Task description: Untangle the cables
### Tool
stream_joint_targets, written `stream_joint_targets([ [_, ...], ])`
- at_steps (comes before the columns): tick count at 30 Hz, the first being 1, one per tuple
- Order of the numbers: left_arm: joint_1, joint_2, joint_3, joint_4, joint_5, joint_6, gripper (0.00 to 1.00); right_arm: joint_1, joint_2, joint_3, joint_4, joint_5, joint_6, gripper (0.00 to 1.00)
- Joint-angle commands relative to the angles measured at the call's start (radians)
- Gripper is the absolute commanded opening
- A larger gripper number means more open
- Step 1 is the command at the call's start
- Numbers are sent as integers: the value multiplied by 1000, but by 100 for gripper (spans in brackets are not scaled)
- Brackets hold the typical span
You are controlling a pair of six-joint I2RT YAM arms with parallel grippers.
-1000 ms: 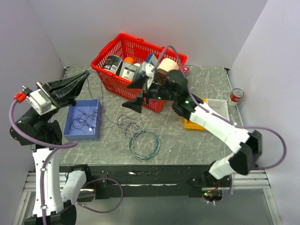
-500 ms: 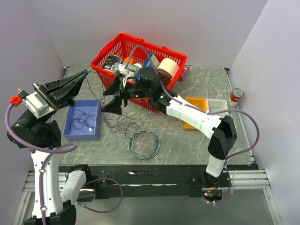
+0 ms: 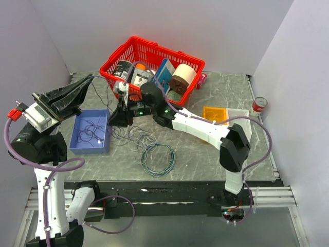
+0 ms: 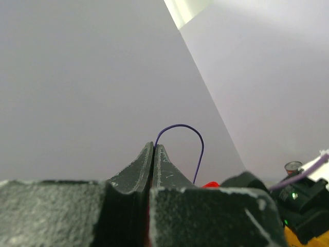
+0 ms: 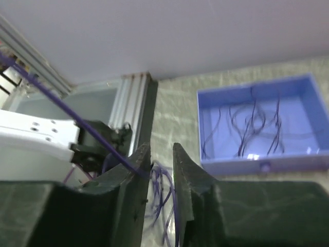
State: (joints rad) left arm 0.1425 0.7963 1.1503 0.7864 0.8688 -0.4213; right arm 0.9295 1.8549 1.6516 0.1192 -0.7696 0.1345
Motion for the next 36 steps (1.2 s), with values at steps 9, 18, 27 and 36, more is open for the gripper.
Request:
stream_joint_targets([
  [9,0,6,61,34,-201,160,1,-18,110,-36,-41,84,-3,28],
  [18,0,6,83,5,-330,300,1,-63,79,-242,-62,157,-32,21],
  [27,2,7,57,-296,-411,522,1,-86,49,-345,-72,210,-65,24],
  [36,58,84,-119,-601,-604,762,1,-86,-28,-374,-81,216,-87,33],
])
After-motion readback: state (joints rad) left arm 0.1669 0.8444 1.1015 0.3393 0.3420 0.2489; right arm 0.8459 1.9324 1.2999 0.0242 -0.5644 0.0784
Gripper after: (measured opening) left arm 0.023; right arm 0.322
